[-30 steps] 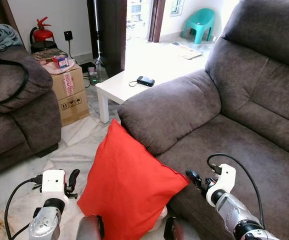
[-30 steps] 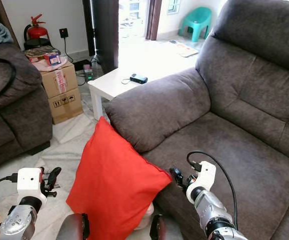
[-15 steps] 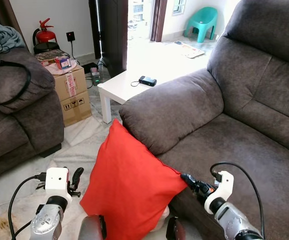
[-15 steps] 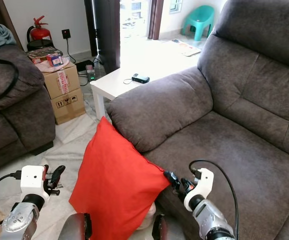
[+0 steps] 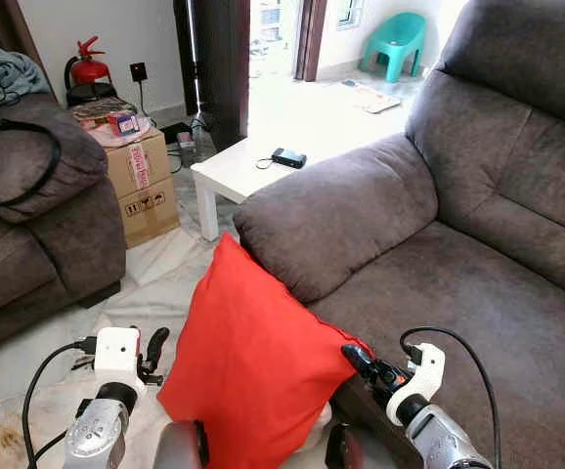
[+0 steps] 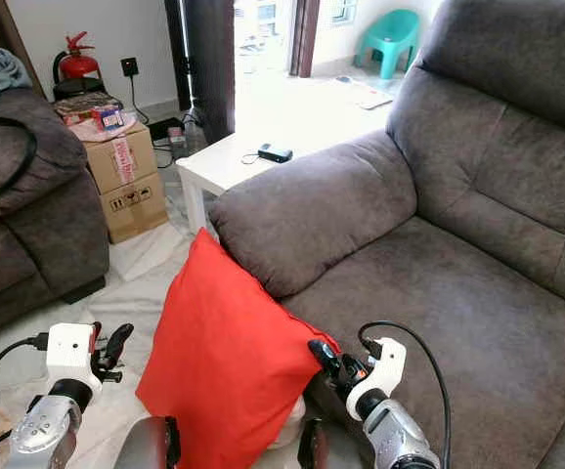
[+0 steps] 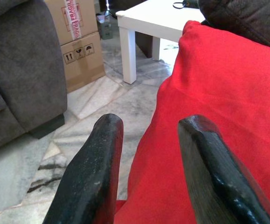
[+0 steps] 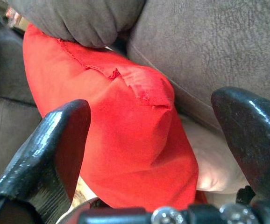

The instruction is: Move the pillow to the sofa from floor

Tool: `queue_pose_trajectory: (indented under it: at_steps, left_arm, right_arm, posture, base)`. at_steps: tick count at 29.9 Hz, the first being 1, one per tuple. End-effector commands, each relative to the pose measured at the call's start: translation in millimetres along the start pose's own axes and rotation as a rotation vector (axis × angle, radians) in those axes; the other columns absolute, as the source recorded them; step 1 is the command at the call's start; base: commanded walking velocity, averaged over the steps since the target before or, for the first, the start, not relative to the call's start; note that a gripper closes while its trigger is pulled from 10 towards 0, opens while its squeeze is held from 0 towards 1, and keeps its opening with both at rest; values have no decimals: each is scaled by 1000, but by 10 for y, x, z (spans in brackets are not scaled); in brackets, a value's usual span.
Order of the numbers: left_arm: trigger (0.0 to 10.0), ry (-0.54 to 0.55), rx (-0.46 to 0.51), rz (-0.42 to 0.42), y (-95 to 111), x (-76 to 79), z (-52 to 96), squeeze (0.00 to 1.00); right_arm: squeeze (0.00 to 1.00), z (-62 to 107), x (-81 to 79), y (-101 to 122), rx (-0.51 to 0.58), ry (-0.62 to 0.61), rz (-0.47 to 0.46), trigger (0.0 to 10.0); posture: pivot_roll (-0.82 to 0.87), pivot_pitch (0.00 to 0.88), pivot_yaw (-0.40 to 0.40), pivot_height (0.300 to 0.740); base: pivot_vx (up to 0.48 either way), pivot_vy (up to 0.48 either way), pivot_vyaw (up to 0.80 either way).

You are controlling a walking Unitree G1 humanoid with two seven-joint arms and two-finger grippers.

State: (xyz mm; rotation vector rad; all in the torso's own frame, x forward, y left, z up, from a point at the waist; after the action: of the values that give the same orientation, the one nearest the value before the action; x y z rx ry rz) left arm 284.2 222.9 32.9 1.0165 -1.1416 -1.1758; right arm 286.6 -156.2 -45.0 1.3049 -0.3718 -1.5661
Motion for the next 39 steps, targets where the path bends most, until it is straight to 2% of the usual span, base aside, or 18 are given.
queue_pose_trajectory:
  at_steps: [1,5,13,20,23,32,35,39]
  left_arm:
    - [10000,-23,3,-7,31,73,-35,0]
    - [10000,-31,18,-10,67,118,-42,0]
    - [10000,-34,26,-10,81,141,-22,0]
    - [10000,-25,36,-14,95,148,24,0]
    - [10000,-27,37,-14,98,169,40,0]
    - [10000,-27,31,-12,81,185,60,0]
    - [10000,-25,23,-9,59,193,93,0]
    - [10000,-26,7,-4,25,205,129,0]
  right_arm:
    - [0,-38,-24,84,27,2,9,10000]
    - [0,-114,-152,31,5,22,46,10000]
    - [0,-131,-158,7,-3,-9,80,10000]
    - [0,-153,-190,-48,-36,-30,186,10000]
    - [0,-140,-128,-51,-41,-91,217,10000]
    - [0,-121,-113,-152,-73,-114,154,10000]
    - [0,-91,-41,-200,-112,-162,152,10000]
    - [0,-78,-115,-347,-177,-100,64,10000]
  posture:
    - [98,0,-104,593]
    - [116,0,-117,593]
    - [126,0,-127,593]
    - [139,0,-144,593]
    - [137,0,-145,593]
    - [144,0,-150,593]
    - [145,0,-152,593]
    - [154,0,-157,593]
  base:
    - [0,0,0]
    - [0,0,0]
    - [0,0,0]
    - [0,0,0]
    - [0,0,0]
    - [0,0,0]
    - [0,0,0]
    - [0,0,0]
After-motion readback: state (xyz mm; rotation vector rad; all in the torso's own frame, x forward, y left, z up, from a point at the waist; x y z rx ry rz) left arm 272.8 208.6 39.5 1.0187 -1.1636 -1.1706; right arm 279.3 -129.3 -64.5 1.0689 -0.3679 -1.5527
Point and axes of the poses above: a point about 5 cm out from each wrist's last joint towards the gripper, its own z axis pointing back from the gripper into the wrist, its own y axis along the axis of the wrist's last joint, x = y × z, the point moved 4 cm from there along -z, pointing out of the wrist towards the gripper, and after that the axes turned 13 degrees about z, right-handed, at the moved point
